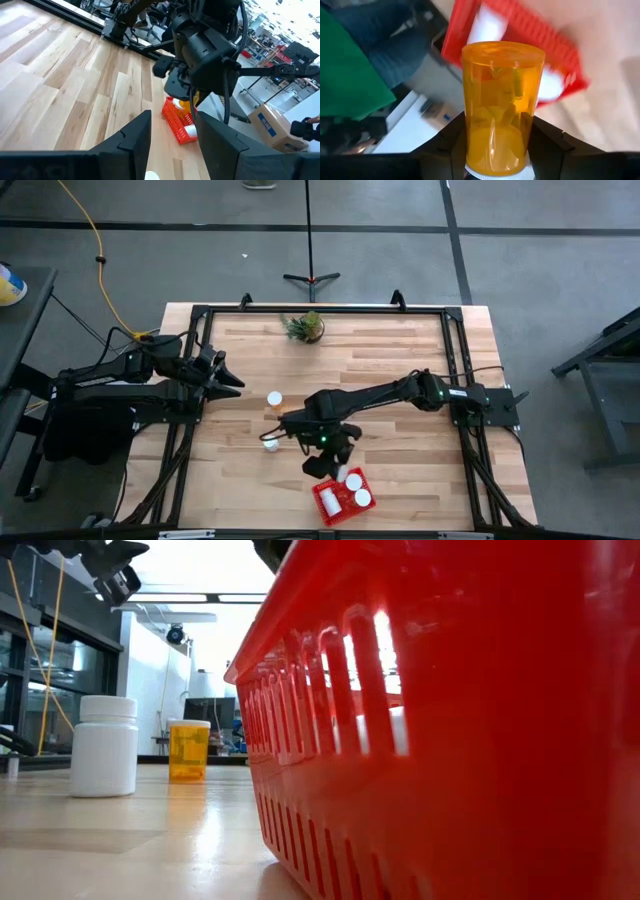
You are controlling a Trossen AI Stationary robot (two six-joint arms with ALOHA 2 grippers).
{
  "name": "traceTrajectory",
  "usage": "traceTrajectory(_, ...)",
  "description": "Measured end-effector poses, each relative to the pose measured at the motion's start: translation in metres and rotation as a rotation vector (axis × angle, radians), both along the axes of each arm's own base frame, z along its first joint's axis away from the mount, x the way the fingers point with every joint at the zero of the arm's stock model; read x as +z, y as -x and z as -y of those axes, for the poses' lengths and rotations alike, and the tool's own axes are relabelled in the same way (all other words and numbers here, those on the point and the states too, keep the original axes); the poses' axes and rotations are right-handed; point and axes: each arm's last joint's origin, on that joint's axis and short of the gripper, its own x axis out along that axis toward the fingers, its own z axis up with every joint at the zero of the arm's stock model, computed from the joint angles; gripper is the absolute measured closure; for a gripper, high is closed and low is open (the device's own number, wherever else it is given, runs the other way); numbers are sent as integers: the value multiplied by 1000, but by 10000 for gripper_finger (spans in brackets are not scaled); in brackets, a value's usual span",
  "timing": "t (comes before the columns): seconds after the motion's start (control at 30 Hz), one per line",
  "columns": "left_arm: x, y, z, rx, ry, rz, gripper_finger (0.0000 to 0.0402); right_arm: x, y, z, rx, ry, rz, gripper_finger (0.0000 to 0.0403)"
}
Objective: Pick and place pill bottles into a basket
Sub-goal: Put the right orange pill bottle into the red bin
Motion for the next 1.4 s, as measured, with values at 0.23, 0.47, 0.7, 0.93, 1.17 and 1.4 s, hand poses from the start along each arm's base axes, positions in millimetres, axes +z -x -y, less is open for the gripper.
traceTrajectory(0.23, 0, 0, 0, -4, -14, 3, 211, 2, 5, -11, -39, -72, -107, 244)
traceTrajectory(0.47, 0, 0, 0, -8, -28, 7, 211, -3, 3, -13, -87, -80, -172, 248)
traceTrajectory(0.7, 0, 0, 0, -10, -39, 10, 211, -24, 7, -17, -96, -139, -284, 247)
traceTrajectory(0.93, 0, 0, 0, -10, -39, 9, 211, -42, 11, -17, -97, -198, -367, 246)
traceTrajectory(1.17, 0, 0, 0, -10, -39, 10, 211, -56, 7, -21, -113, -266, -367, 248)
traceTrajectory(1.4, 0, 0, 0, -10, -39, 9, 211, -63, -3, -26, -120, -290, -305, 249)
